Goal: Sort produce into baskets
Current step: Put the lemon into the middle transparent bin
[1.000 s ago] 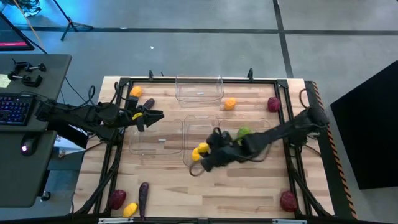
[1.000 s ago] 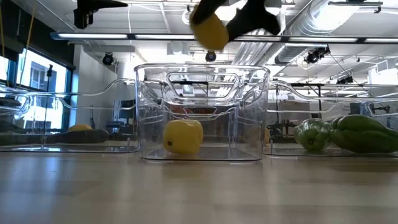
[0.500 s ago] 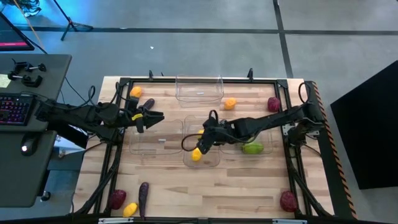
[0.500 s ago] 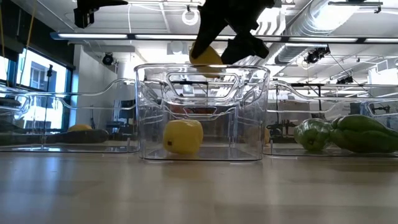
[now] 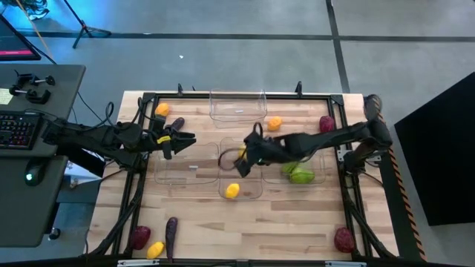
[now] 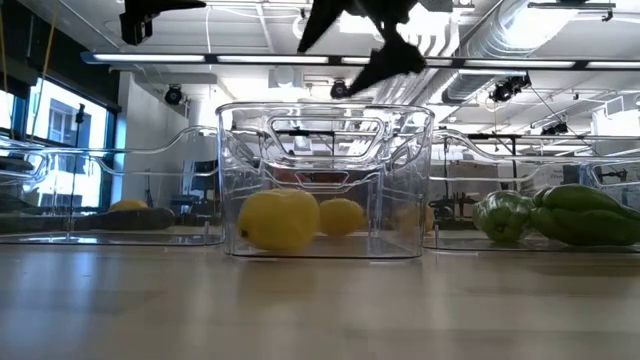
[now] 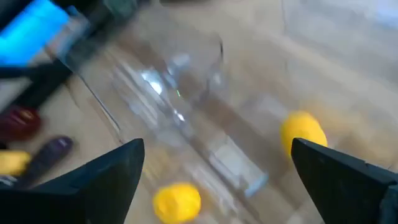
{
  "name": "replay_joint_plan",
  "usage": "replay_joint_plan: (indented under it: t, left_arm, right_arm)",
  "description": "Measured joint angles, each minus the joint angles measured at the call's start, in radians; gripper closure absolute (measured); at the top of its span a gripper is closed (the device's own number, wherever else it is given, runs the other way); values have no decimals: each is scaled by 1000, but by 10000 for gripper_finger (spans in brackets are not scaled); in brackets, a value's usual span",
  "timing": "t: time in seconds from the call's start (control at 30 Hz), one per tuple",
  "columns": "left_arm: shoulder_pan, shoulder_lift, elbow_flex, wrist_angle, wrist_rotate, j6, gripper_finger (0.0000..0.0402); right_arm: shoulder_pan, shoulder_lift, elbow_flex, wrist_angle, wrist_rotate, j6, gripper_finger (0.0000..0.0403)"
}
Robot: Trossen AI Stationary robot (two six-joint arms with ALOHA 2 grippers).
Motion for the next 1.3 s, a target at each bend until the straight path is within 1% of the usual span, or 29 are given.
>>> replay_joint_plan:
  t: [0.13,0.23,0.3,0.37,0.43,0.5,0.6,0.67,0.73,0.9,0.97,1.03,1.13,1.3]
  left_arm:
    - [0,1,-1,31,17,-8,184]
    - [0,11,2,104,135,29,184]
    - [-1,32,20,108,219,34,184]
    - [-14,67,48,54,295,8,184]
    - [-42,117,90,-57,367,-36,184]
    - [-89,189,142,-199,440,-86,184]
    - [-196,320,218,-415,536,-175,184]
    - [-285,410,257,-537,556,-251,184]
    - [-374,498,281,-618,558,-345,184]
    - [-569,682,307,-632,559,-636,184]
    - [-632,744,309,-637,596,-748,184]
    - [-686,803,318,-636,666,-836,184]
    - [-749,870,338,-630,737,-930,184]
    - [-792,941,381,-588,752,-993,184]
  right_arm:
    - [-4,-97,34,-28,62,-81,11]
    - [10,-175,36,-110,131,-75,11]
    - [18,-219,36,-198,148,-45,11]
    - [37,-255,36,-310,163,3,11]
    - [68,-281,36,-432,209,75,11]
    - [102,-300,36,-559,256,157,11]
    - [144,-320,36,-695,312,270,11]
    - [166,-322,36,-745,342,321,11]
    - [183,-321,35,-778,361,346,11]
    - [195,-317,35,-787,361,324,11]
    - [194,-317,35,-787,362,305,11]
    - [192,-317,35,-787,362,279,11]
    - [192,-317,35,-787,361,242,11]
    - [192,-317,34,-787,360,234,11]
